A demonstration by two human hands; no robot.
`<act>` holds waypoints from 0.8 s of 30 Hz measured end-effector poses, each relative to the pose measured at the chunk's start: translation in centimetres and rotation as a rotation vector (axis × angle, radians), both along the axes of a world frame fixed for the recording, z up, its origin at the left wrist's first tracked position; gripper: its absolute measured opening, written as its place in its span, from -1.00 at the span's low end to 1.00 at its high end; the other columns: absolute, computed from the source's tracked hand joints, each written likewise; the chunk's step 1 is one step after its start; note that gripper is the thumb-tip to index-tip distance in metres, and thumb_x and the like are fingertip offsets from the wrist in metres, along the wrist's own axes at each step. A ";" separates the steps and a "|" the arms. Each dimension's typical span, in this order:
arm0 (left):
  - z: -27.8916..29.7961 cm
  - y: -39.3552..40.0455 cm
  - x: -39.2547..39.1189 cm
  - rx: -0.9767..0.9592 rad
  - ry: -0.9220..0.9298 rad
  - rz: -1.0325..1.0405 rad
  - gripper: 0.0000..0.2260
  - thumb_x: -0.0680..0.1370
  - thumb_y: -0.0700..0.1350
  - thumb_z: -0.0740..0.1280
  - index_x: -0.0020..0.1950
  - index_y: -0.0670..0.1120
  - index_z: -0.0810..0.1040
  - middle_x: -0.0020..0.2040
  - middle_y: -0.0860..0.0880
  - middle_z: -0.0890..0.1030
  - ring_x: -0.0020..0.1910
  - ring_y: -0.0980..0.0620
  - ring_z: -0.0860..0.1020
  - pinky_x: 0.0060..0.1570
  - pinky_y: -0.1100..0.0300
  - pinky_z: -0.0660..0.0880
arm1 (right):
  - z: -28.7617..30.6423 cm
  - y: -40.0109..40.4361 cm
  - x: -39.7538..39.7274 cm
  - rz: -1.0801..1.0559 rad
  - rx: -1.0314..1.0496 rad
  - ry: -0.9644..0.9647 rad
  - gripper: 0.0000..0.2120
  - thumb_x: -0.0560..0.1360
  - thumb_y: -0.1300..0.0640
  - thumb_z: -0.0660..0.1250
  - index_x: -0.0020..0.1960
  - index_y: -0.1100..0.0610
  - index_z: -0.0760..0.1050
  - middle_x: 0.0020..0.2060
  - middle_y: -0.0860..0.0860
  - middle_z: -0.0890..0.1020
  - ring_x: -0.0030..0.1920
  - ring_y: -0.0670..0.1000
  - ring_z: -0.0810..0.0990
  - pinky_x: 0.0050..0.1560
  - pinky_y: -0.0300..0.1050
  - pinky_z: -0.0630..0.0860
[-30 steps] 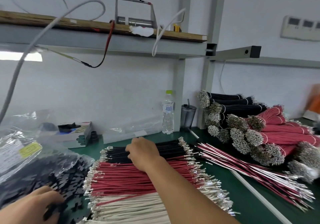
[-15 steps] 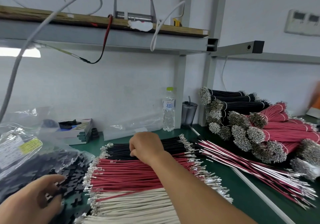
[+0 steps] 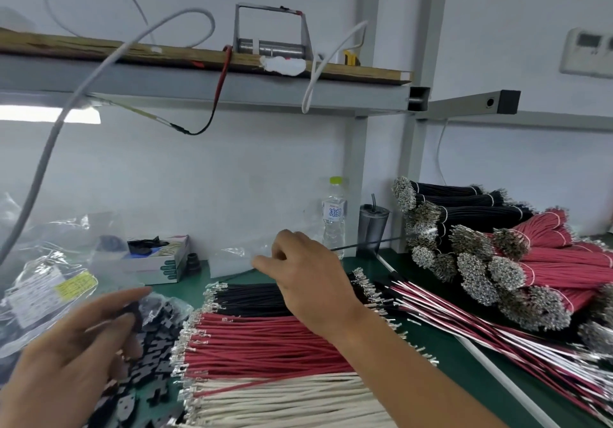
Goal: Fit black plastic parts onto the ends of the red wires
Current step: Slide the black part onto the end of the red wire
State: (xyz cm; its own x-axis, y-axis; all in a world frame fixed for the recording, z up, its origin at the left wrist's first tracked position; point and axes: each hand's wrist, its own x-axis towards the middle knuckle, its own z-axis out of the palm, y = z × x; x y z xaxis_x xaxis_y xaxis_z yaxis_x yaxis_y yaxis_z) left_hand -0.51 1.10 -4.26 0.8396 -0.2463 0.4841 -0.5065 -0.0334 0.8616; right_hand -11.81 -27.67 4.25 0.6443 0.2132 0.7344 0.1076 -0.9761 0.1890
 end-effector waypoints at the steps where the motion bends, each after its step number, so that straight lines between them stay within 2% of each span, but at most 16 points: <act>1: 1.1 -0.7 -0.2 -0.005 0.001 -0.025 -0.69 0.63 -0.16 0.33 0.29 0.15 0.66 -0.23 -0.14 0.70 -0.40 -0.12 0.61 -0.42 0.15 0.56 | -0.4 0.4 -0.6 0.011 0.008 -0.032 -0.61 0.38 0.42 0.38 0.09 0.05 0.64 -0.21 -0.02 0.41 -0.24 -0.03 0.37 -0.37 -0.16 0.37; 3: 2.6 -2.8 -1.1 -0.067 -0.022 -0.040 -0.65 0.62 -0.30 0.33 0.19 0.12 0.72 -0.19 -0.12 0.71 -0.34 -0.11 0.62 -0.37 0.14 0.61 | -1.5 1.0 -2.1 0.030 0.053 -0.082 -0.70 0.46 0.32 0.40 0.12 0.03 0.63 -0.20 -0.04 0.43 -0.23 -0.05 0.39 -0.34 -0.15 0.43; 5: 3.6 -4.3 -2.3 -0.122 -0.002 -0.072 -0.65 0.60 -0.32 0.36 0.10 0.12 0.75 -0.22 -0.13 0.70 -0.33 -0.10 0.64 -0.35 0.11 0.65 | -2.7 1.4 -3.2 0.054 0.125 -0.121 -0.82 0.56 0.12 0.37 0.15 0.01 0.63 -0.19 -0.07 0.45 -0.22 -0.09 0.41 -0.31 -0.19 0.47; 8: 3.0 -5.6 -3.0 -0.209 0.020 -0.079 -0.67 0.56 -0.36 0.40 0.01 0.08 0.76 -0.25 -0.18 0.71 -0.33 -0.11 0.67 -0.34 0.14 0.65 | -4.2 1.7 -4.2 0.057 0.202 -0.136 -0.83 0.59 -0.02 0.31 0.07 -0.01 0.65 -0.20 -0.10 0.45 -0.23 -0.11 0.43 -0.36 -0.25 0.43; 12: 1.7 -5.9 -3.3 -0.266 0.101 -0.077 -0.72 0.50 -0.45 0.43 -0.16 -0.07 0.70 -0.24 -0.26 0.67 -0.35 -0.15 0.67 -0.40 0.11 0.64 | -4.7 1.4 -4.6 0.024 0.223 -0.120 -0.82 0.56 -0.04 0.30 0.00 -0.03 0.66 -0.20 -0.11 0.47 -0.24 -0.12 0.45 -0.40 -0.31 0.39; 14: 1.4 -5.7 -3.6 -0.268 0.100 -0.068 -0.72 0.50 -0.46 0.42 -0.20 -0.08 0.67 -0.27 -0.23 0.66 -0.37 -0.12 0.66 -0.42 0.12 0.63 | -4.8 1.4 -4.8 0.003 0.237 -0.104 -0.87 0.54 -0.01 0.35 -0.03 -0.03 0.66 -0.20 -0.12 0.47 -0.24 -0.13 0.45 -0.41 -0.31 0.40; 16: 1.4 -5.5 -3.9 -0.275 0.100 -0.048 -0.71 0.51 -0.46 0.41 -0.20 -0.08 0.68 -0.28 -0.19 0.66 -0.37 -0.11 0.65 -0.41 0.11 0.64 | -5.1 1.4 -4.9 -0.009 0.235 -0.088 -0.95 0.50 0.03 0.45 -0.05 -0.03 0.66 -0.21 -0.13 0.47 -0.25 -0.14 0.44 -0.41 -0.32 0.40; 18: 1.5 -5.4 -4.2 -0.266 0.092 -0.046 -0.70 0.52 -0.46 0.41 -0.16 -0.07 0.73 -0.27 -0.19 0.68 -0.36 -0.10 0.65 -0.38 0.09 0.65 | -5.4 1.5 -4.7 -0.010 0.235 -0.070 -0.92 0.47 0.05 0.51 -0.04 -0.03 0.66 -0.21 -0.13 0.47 -0.25 -0.14 0.44 -0.42 -0.32 0.41; 21: 1.8 -5.5 -4.8 -0.255 0.040 -0.066 -0.68 0.50 -0.48 0.41 -0.09 -0.07 0.79 -0.18 -0.22 0.70 -0.31 -0.12 0.67 -0.31 0.14 0.67 | -5.5 1.4 -4.6 0.009 0.226 -0.074 -0.87 0.45 0.05 0.53 -0.01 -0.04 0.68 -0.23 -0.13 0.48 -0.26 -0.13 0.46 -0.47 -0.29 0.42; 24: 2.1 -5.8 -5.4 -0.263 0.035 -0.089 -0.74 0.44 -0.47 0.45 -0.13 -0.14 0.79 -0.16 -0.22 0.70 -0.27 -0.19 0.69 -0.33 0.17 0.66 | -5.7 1.3 -4.4 0.031 0.202 -0.104 -0.89 0.48 0.08 0.51 0.00 -0.04 0.67 -0.24 -0.12 0.48 -0.27 -0.10 0.45 -0.52 -0.20 0.45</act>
State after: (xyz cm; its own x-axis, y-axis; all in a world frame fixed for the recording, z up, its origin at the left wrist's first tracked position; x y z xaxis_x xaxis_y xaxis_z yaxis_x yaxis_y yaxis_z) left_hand -5.88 -4.65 -2.14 0.8373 -0.1899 0.5127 -0.4676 0.2372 0.8515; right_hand -16.22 -26.36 -1.46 0.5580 0.0742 0.8265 0.1286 -0.9917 0.0022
